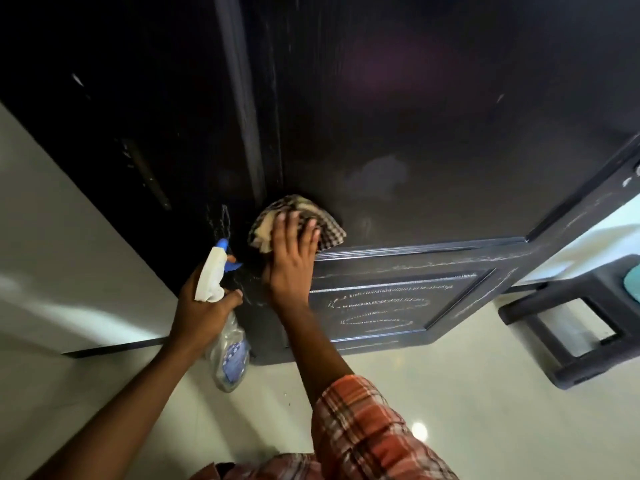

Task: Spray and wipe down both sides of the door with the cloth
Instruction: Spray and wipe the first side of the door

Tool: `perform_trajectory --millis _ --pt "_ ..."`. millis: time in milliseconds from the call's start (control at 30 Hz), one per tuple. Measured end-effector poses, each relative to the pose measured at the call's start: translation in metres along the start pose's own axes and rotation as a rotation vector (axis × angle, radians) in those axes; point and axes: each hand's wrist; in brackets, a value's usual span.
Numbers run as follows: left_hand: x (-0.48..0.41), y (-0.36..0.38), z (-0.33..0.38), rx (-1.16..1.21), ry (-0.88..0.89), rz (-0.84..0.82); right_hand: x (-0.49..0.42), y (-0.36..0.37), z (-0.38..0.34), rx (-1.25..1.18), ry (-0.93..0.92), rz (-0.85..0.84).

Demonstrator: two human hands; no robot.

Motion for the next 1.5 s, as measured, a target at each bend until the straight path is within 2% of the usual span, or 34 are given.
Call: perform_trajectory --millis 33,100,167,233,300,333,400,500,567,633,733,833,900,967,1033,1100,1133,1233,1400,1467,1500 --pt "-0.002 -0.002 -0.001 0.007 -0.020 0.014 0.007 0.009 0.012 0.109 -0.113 -0.042" --pt "-0.004 -0.006 -0.001 0.004 -0.026 0.014 -0.004 -0.001 0.033 0.176 -0.182 -0.064" --pt "-0.003 -0.007 0.002 -0.012 0.010 -0.007 -0.032 -0.030 0.054 0.217 -0.205 0.116" --pt "0.001 -0.004 0.006 -0.002 0.035 -0.003 -0.071 -0.062 0.056 0.149 -0.147 0.275" --pt "0.004 0.003 0.008 0.014 0.038 0.012 -0.093 -0.078 0.047 0.154 -0.110 0.338" --pt "0.005 0.006 0.008 0.027 0.029 0.032 -0.094 -0.079 0.046 0.190 -0.148 0.319" --pt "0.010 0.012 0.011 0.061 0.004 0.050 -0.077 -0.070 0.056 0.300 -0.392 0.142" --pt "0.013 0.018 0.009 0.080 -0.010 0.056 -0.027 -0.040 0.097 0.622 -0.844 -0.350" --pt "0.014 0.019 0.009 0.122 -0.053 0.095 -0.012 -0.034 0.114 0.763 -0.952 -0.506" --pt "0.015 0.021 0.013 0.117 -0.045 0.092 -0.020 -0.040 0.110 0.775 -0.961 -0.535" --pt "0.017 0.025 0.025 0.097 -0.013 0.091 -0.056 -0.059 0.083 0.615 -0.945 -0.295" --pt "0.020 0.035 0.037 0.128 -0.020 0.098 -0.092 -0.080 0.043 0.452 -0.753 -0.018" --pt "0.021 0.041 0.040 0.141 -0.020 0.124 -0.096 -0.078 0.038 0.454 -0.723 0.027" --pt "0.019 0.045 0.039 0.154 0.010 0.141 -0.077 -0.068 0.057 0.528 -0.840 -0.142" --pt "0.017 0.050 0.039 0.145 0.045 0.122 -0.045 -0.062 0.094 0.675 -0.998 -0.447" --pt "0.017 0.056 0.041 0.142 0.032 0.133 -0.024 -0.071 0.131 0.814 -1.030 -0.690" --pt "0.017 0.058 0.043 0.143 0.015 0.149 -0.024 -0.078 0.143 0.843 -1.029 -0.730" --pt "0.018 0.071 0.050 0.130 -0.004 0.175 -0.052 -0.106 0.155 0.737 -0.976 -0.555" --pt "0.028 0.091 0.066 0.174 -0.021 0.232 -0.110 -0.147 0.116 0.456 -0.677 -0.044" --pt "0.035 0.098 0.069 0.201 -0.028 0.268 -0.118 -0.150 0.116 0.450 -0.612 0.055" --pt "0.038 0.101 0.070 0.209 -0.039 0.278 -0.116 -0.148 0.121 0.473 -0.637 0.046"
Point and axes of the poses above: each hand's wrist, its own x-axis away from the middle knuckle, its own y-axis out of the palm, z = x × y, and after that the axes turned 1 degree about -z, right-handed
